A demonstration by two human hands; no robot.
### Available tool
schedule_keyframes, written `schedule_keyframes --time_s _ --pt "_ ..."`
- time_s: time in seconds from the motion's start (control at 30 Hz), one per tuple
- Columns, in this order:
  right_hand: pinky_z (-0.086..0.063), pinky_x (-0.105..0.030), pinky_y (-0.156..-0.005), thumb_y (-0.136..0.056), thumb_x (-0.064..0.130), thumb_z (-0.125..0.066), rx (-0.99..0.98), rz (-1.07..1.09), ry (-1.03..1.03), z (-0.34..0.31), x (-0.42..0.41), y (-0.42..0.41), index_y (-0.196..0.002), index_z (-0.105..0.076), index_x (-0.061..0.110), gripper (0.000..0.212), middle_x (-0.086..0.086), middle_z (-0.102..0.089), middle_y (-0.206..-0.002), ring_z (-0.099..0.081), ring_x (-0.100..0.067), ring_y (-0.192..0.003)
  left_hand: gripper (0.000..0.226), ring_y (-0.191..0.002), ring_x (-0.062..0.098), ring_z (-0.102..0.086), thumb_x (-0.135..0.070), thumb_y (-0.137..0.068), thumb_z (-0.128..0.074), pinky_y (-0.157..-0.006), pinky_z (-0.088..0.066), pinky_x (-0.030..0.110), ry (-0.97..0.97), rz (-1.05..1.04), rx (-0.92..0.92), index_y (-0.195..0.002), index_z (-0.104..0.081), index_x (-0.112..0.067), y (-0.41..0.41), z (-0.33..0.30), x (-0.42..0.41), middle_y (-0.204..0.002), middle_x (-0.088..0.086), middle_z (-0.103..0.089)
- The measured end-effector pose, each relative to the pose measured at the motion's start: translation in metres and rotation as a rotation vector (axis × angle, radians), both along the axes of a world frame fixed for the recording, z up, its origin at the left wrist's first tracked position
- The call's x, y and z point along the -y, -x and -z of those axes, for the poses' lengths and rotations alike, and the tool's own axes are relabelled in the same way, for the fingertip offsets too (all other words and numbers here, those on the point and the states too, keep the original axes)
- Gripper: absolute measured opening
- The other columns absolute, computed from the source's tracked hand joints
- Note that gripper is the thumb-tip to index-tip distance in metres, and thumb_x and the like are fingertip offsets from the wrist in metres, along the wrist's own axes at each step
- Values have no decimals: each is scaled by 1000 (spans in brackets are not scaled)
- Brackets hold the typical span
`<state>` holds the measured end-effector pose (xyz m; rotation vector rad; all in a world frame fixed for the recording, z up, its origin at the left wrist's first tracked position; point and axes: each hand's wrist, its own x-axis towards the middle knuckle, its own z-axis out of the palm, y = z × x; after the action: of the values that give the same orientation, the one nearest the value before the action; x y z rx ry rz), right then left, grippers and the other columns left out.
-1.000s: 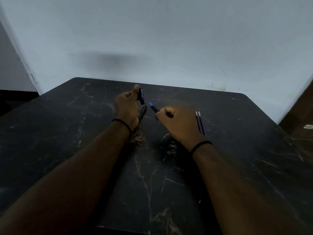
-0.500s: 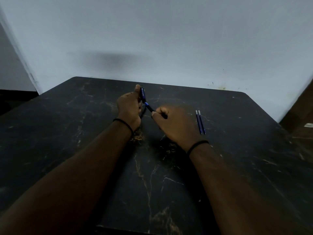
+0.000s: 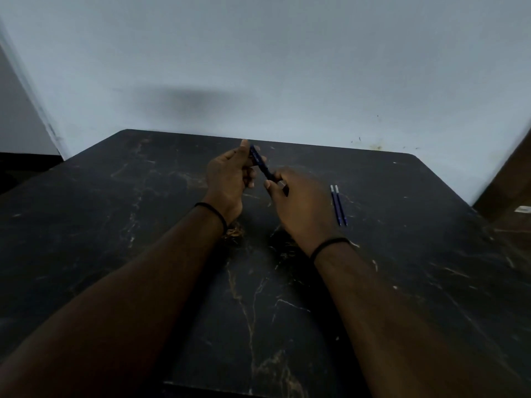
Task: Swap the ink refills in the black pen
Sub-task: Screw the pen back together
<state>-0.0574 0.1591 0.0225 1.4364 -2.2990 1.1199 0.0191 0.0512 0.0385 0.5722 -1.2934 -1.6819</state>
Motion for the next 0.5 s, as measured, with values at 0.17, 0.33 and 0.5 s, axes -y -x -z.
schedule_keyframes --time_s 0.17,0.33,0.5 --pt "-49 -30 -65 -94 36 -63 114 17 131 3 2 0 -109 -62 24 20 5 -63 -85 -60 -15 -77 25 -54 13 -41 -22 -95 -61 -46 -34 24 50 14 35 -99 -66 2 -1 2 1 -97 20 -67" --pt "-54 -34 -64 -85 26 -73 253 34 215 4 2 1 -87 -56 30 18 12 -60 -79 -60 -10 -74 30 -52 11 -43 -23 -93 -64 -44 -35 22 22 32 33 -105 -66 5 -1 4 3 -98 22 -65" --pt "-39 -29 -55 -98 34 -58 165 50 149 4 0 5 -76 -62 20 27 2 -60 -68 -55 -11 -62 26 -47 9 -43 -18 -93 -65 -41 -35 22 30 34 56 -103 -69 5 6 10 1 -92 21 -69"
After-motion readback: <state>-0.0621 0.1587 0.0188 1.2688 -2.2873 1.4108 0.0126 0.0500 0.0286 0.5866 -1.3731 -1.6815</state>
